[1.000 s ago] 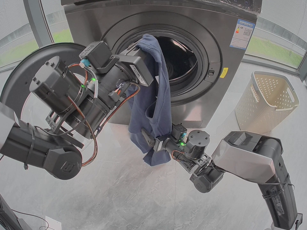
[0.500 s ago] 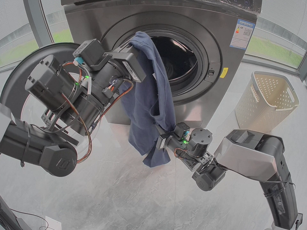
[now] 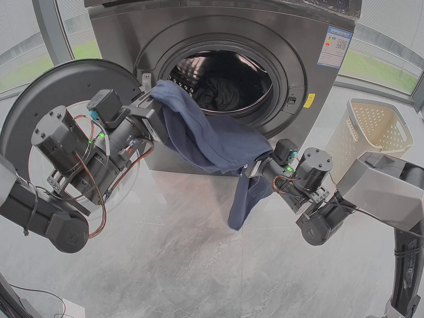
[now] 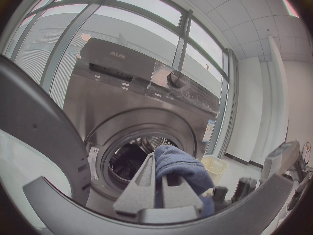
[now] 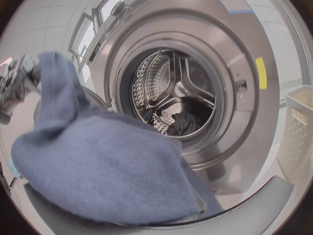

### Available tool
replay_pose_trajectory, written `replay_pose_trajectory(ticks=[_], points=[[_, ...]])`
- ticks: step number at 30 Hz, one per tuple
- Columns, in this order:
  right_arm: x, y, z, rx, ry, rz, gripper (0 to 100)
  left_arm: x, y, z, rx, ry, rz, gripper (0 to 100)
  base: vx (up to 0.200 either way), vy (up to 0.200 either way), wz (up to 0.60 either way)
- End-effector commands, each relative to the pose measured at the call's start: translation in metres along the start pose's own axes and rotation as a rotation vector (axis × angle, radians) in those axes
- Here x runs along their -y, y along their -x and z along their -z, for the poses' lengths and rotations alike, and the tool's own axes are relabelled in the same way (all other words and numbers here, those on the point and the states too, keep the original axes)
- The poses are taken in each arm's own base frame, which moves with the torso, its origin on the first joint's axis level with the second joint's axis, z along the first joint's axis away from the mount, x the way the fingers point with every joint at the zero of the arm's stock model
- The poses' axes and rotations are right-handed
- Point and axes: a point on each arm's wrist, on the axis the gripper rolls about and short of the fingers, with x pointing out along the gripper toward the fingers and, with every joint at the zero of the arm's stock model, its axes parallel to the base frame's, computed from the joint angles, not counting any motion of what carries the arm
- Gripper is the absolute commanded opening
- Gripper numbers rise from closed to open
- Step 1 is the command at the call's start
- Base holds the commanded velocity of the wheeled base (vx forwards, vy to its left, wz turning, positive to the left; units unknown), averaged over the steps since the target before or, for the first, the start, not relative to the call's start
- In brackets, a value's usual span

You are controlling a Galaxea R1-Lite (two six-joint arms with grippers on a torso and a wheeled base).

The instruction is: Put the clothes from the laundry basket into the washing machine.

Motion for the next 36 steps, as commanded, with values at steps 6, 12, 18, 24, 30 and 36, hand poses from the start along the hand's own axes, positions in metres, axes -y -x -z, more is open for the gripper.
replay_pose_trajectory(ticks=[6,12,18,24,30,36], points=[[-0.004,0.009,-0.057,0.110,-0.002,-0.006,0,-0.005,0.017,0.043,-0.138,-0.002,-0.015,0,0.000,0.000,0.00],[-0.006,0.009,-0.062,0.126,-0.005,-0.009,0,-0.006,0.028,0.073,-0.221,-0.002,-0.014,0,0.000,0.000,0.00],[-0.011,0.009,-0.070,0.147,-0.010,-0.019,0,-0.006,0.038,0.104,-0.338,-0.004,-0.005,0,0.000,0.000,0.00],[-0.015,0.012,-0.074,0.150,-0.019,-0.030,0,-0.006,0.045,0.123,-0.414,0.003,0.037,0,0.000,0.000,0.00],[-0.018,0.014,-0.078,0.155,-0.020,-0.035,0,-0.007,0.051,0.137,-0.467,0.002,0.033,0,0.000,0.000,0.00],[-0.019,0.016,-0.082,0.162,-0.022,-0.038,0,-0.007,0.052,0.152,-0.503,0.005,0.032,0,0.000,0.000,0.00]])
